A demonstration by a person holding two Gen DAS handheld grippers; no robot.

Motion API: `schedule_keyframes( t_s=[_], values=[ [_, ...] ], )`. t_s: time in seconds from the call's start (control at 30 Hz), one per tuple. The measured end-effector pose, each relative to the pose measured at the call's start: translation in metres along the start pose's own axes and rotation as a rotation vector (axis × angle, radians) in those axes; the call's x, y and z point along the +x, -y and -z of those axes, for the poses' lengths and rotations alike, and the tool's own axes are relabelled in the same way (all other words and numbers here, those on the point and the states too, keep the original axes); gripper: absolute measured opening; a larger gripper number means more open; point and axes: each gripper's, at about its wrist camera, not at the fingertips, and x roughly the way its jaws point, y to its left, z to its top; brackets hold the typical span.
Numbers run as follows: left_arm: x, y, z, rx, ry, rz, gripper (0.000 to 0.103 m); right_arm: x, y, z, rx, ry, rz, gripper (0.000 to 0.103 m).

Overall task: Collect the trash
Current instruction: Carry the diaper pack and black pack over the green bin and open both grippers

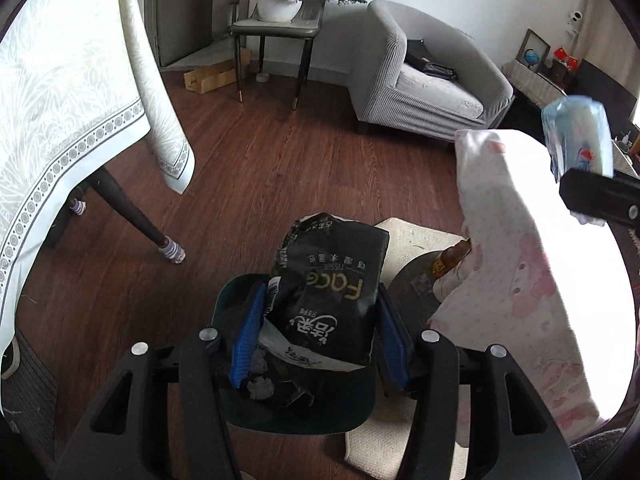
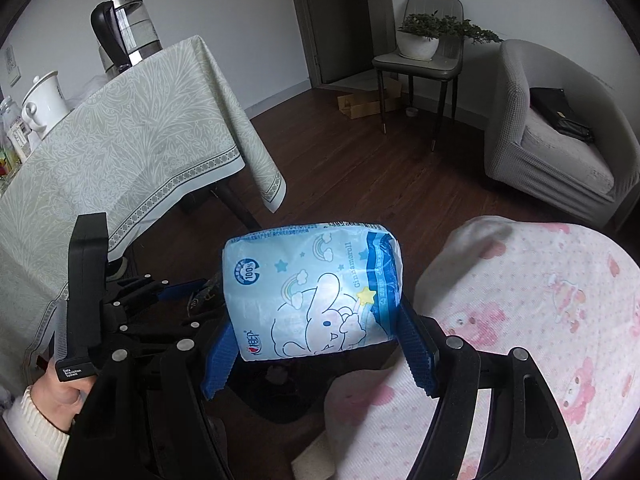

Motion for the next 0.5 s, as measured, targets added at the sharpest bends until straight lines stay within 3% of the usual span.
schedule_keyframes(
  t_s=[0.37,0.5],
  values=[
    [0.028,-0.033,0.022,-0.018,-0.133,-0.036,0.059,0.035,-0.026,-0.013,0.016,-0.021,-0.038,0.072],
    [0.033,-0.043,0.025,-0.034,-0.150,-0.016,0.074,0.051,-0.032,-0.015,0.021,-0.042,-0.038,0.072]
  ],
)
